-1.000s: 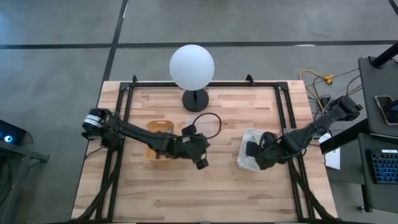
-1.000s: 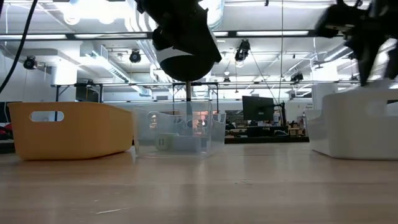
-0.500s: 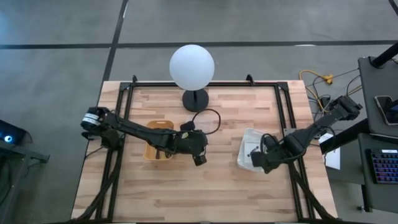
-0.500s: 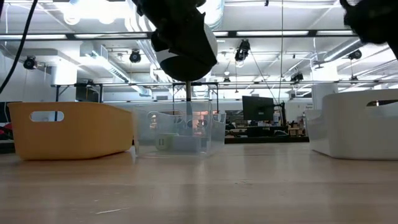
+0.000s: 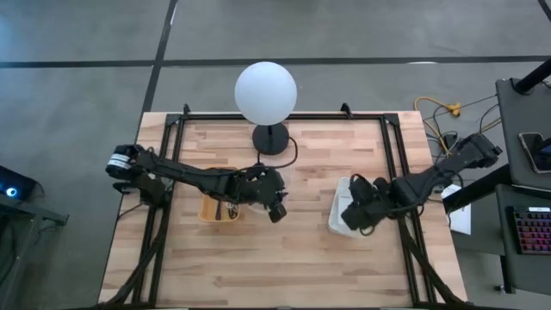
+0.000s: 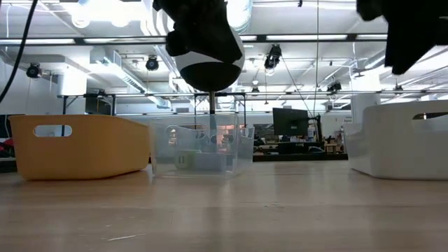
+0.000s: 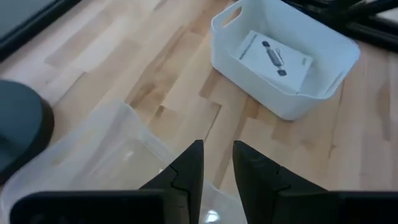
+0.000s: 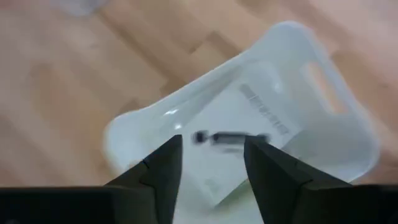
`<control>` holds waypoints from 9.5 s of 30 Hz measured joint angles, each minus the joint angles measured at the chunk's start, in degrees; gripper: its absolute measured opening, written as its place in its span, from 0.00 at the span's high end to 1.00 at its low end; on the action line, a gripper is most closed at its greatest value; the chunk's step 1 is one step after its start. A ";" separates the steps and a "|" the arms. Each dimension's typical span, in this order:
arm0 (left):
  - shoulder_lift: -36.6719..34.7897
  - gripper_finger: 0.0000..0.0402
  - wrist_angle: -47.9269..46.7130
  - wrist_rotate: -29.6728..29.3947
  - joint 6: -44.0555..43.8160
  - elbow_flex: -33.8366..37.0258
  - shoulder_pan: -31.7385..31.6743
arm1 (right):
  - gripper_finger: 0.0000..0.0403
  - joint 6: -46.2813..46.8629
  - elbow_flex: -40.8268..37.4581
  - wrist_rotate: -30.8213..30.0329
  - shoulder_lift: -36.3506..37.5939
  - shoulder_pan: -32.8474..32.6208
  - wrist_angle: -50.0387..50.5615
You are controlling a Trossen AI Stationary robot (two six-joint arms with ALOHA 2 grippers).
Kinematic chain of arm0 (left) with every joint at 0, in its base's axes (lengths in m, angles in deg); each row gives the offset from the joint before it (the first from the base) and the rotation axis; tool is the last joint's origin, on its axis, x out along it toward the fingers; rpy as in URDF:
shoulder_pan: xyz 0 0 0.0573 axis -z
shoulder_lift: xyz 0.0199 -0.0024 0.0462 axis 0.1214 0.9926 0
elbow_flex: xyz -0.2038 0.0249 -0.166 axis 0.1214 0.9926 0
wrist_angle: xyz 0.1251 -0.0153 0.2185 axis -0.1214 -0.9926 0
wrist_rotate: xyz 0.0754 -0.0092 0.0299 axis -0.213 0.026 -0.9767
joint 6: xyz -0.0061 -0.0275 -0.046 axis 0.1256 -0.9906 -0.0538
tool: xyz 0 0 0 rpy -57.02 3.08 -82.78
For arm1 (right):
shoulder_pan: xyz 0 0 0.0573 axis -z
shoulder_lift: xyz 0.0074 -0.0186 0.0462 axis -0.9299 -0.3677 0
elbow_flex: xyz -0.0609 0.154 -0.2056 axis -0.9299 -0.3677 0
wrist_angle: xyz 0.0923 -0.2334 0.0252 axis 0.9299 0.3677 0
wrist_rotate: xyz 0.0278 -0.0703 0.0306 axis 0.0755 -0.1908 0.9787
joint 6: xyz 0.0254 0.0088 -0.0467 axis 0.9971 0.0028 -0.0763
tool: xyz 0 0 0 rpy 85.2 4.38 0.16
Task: Pick and place items into bin
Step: Adjust the bins, then return to Home Position
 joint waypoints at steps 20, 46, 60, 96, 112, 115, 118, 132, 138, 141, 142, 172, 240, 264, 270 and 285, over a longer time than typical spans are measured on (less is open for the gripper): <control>-0.99 0.82 -14.44 -4.25 -20.01 0.12 3.40 | 0.98 0.74 -16.08 15.85 16.85 10.39 16.48; -0.58 0.82 -16.97 -2.64 -17.69 0.22 2.38 | 0.98 -25.19 -14.04 12.46 -5.80 18.71 -0.52; 1.20 0.82 -13.42 0.76 -17.75 0.37 3.18 | 0.98 -26.43 -11.33 25.97 0.38 11.34 5.20; 13.18 0.83 -5.27 4.63 -5.62 -2.05 3.61 | 0.98 -18.11 -0.81 9.21 -5.83 6.02 5.48; 13.68 0.83 -4.81 0.75 -5.57 -8.02 5.24 | 0.98 -19.47 -1.20 7.21 -5.72 5.93 4.78; 12.77 0.83 -11.14 -2.99 -5.66 -9.24 6.09 | 0.98 -19.79 -1.30 0.86 -5.56 4.41 4.26; 10.01 0.83 -14.28 -6.92 -5.47 -9.94 7.81 | 0.98 -22.58 -1.30 -2.52 -3.15 1.61 -2.11; -3.39 0.98 42.69 16.91 6.71 8.81 -0.23 | 0.98 -45.05 -13.89 26.78 8.28 21.58 -37.27; -11.61 0.98 48.86 20.63 5.63 16.94 -4.30 | 0.98 -50.04 -13.58 27.20 24.96 30.74 -31.88; -16.31 0.98 50.28 19.01 4.82 21.75 -4.67 | 0.98 -50.38 -13.59 25.08 34.85 31.93 -27.37; -17.88 0.98 51.10 17.88 4.82 23.55 -4.70 | 0.98 -50.25 -13.70 22.23 37.77 31.96 -24.54; -52.93 0.98 77.14 32.64 8.16 67.04 -17.29 | 0.98 -58.52 -34.05 30.37 70.87 31.96 -46.72; -91.63 0.98 66.55 31.81 6.40 74.73 -12.92 | 0.98 -50.69 -57.71 27.35 70.89 31.92 -71.02; -84.64 0.98 66.52 31.78 6.40 74.71 -12.98 | 0.98 -50.71 -57.66 27.33 69.86 31.95 -72.47; -86.38 0.98 67.15 31.56 6.40 74.67 -12.98 | 0.98 -50.71 -57.65 27.31 70.30 31.94 -72.27; -86.64 0.98 55.22 31.56 6.40 74.65 -13.11 | 0.98 -50.71 -57.65 27.31 70.03 31.94 -69.09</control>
